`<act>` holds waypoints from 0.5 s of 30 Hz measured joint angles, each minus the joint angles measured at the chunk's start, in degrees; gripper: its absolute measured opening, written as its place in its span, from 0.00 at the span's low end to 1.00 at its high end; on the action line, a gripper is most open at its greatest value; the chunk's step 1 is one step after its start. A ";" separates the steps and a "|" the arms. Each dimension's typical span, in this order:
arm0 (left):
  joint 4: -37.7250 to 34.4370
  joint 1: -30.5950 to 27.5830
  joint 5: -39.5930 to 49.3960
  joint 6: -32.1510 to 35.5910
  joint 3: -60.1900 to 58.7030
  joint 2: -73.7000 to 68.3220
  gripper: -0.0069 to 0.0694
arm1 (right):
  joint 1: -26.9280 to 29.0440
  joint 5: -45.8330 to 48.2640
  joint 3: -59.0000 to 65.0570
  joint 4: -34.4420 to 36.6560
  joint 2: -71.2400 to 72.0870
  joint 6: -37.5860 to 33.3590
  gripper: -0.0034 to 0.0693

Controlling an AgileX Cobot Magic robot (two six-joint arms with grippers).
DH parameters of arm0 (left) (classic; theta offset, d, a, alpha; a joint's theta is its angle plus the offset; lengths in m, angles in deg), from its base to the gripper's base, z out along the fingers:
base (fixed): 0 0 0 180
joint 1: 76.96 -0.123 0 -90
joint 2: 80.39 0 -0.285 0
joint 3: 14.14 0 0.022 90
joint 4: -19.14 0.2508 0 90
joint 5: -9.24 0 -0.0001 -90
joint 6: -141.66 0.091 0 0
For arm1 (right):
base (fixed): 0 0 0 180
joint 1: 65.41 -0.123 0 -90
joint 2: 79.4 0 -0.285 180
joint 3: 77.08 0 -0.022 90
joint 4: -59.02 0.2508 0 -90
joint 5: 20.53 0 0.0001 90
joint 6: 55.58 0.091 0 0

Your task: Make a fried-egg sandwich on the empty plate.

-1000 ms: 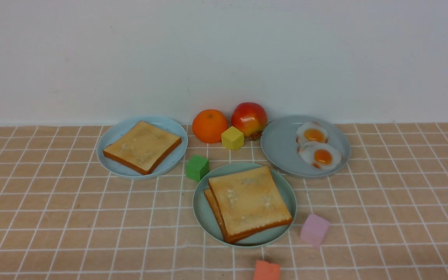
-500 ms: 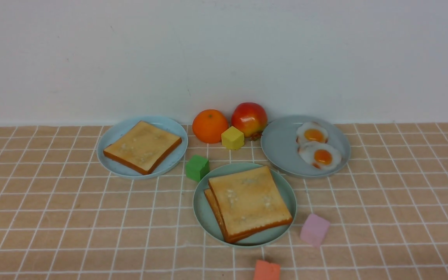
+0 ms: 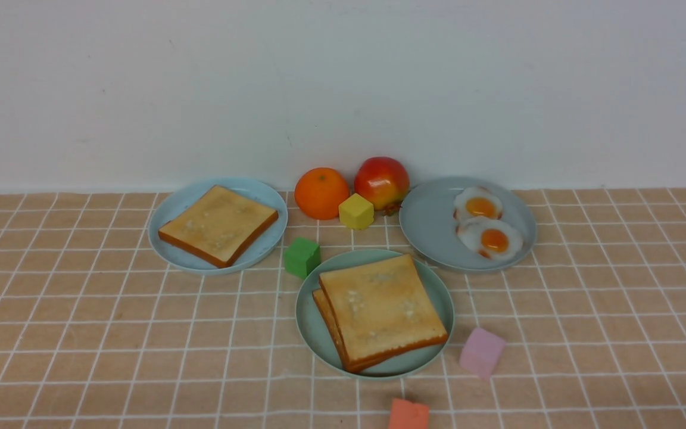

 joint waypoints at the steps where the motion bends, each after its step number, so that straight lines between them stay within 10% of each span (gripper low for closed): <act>1: 0.00 0.00 0.00 0.00 0.00 0.00 0.07 | 0.00 0.00 0.00 0.00 0.00 0.00 0.08; 15: 0.12 0.00 0.00 0.00 0.00 0.00 0.08 | 0.00 0.00 0.00 0.00 0.00 0.00 0.11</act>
